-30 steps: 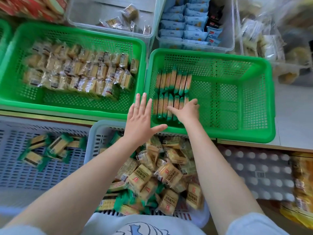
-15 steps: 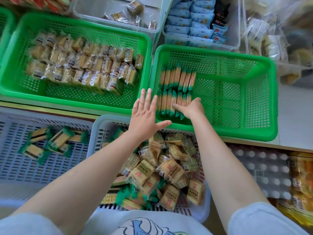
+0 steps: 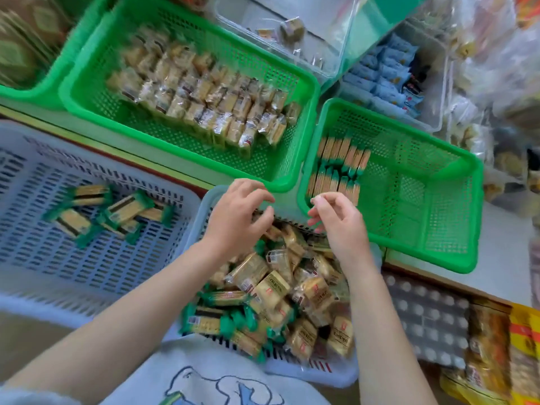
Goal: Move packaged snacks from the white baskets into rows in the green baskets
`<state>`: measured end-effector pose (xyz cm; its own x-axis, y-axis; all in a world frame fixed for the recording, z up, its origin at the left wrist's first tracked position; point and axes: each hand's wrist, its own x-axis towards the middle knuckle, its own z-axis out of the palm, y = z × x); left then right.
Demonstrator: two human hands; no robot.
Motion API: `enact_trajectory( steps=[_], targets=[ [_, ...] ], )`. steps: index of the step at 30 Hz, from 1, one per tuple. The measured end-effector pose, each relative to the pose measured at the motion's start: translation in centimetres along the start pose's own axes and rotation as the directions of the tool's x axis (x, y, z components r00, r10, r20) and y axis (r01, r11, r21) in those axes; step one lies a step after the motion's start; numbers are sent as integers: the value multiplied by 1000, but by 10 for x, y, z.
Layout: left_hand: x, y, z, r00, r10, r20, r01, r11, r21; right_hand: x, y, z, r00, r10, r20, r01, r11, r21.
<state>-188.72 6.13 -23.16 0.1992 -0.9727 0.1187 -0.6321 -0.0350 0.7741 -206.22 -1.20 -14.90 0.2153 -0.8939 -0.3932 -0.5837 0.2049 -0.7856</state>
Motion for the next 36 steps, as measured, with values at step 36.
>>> enact_trajectory(
  steps=[36],
  targets=[
    [-100,-338,-160,476,-806,353,863,505,-11,68,33,430,748,664,-6,-657,741,140]
  ],
)
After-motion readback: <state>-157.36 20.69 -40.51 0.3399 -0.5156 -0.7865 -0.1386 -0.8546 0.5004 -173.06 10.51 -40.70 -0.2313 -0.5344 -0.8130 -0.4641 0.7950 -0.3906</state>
